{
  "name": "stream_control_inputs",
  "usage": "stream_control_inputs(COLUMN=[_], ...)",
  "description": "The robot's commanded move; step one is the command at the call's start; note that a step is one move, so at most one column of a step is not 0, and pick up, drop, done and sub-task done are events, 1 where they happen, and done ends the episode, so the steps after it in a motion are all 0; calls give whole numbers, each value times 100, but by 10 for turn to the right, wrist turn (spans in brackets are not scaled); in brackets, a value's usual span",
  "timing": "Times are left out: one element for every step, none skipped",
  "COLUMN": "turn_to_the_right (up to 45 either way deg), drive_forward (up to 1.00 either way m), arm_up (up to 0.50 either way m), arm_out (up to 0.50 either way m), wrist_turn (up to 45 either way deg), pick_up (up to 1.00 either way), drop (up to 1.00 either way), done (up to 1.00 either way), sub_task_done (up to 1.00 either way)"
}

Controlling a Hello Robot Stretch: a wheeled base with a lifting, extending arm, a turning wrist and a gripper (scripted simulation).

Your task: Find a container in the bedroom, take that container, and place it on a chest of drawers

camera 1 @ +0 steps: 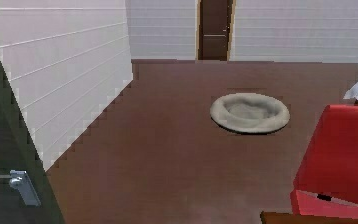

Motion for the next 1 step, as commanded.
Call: stream_control_inputs(turn_to_the_right=[0], drive_forward=[0], arm_up=[0], arm_out=[0], wrist_turn=[450], pick_up=[0], drop=[0], done=[0], sub_task_done=[0])
